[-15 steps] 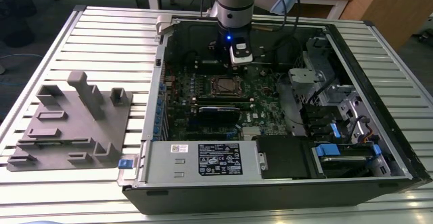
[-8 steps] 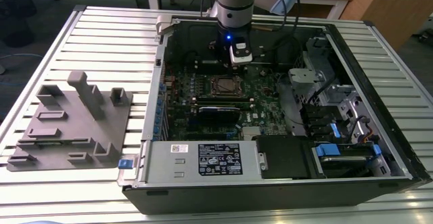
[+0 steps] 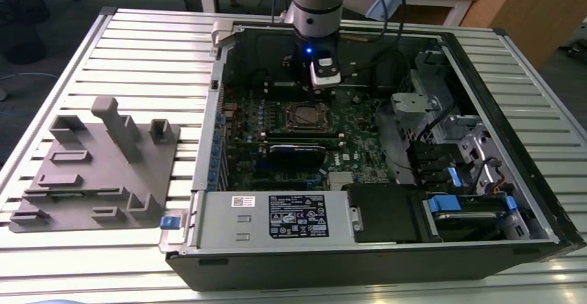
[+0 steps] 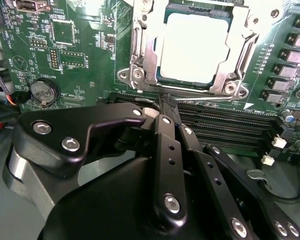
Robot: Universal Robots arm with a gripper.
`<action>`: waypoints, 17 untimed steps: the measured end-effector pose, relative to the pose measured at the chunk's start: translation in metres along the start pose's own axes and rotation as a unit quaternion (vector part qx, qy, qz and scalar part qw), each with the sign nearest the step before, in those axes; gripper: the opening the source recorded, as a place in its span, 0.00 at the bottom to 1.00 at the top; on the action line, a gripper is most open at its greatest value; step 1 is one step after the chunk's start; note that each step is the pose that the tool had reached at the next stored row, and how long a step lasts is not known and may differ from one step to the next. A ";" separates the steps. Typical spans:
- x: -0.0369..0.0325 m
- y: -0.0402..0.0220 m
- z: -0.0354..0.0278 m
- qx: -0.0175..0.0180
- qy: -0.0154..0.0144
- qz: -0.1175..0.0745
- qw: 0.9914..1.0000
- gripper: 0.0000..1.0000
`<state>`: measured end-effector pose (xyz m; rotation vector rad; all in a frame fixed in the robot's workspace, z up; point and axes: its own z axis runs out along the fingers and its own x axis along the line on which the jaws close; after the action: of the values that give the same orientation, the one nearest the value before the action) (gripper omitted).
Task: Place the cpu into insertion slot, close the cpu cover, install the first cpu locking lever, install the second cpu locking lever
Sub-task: 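Install the first cpu locking lever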
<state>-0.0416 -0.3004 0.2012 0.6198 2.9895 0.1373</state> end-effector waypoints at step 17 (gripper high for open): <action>-0.0023 0.0008 0.0017 -0.001 -0.001 0.000 1.000 0.11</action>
<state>-0.0390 -0.3004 0.1998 0.6190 2.9868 0.1379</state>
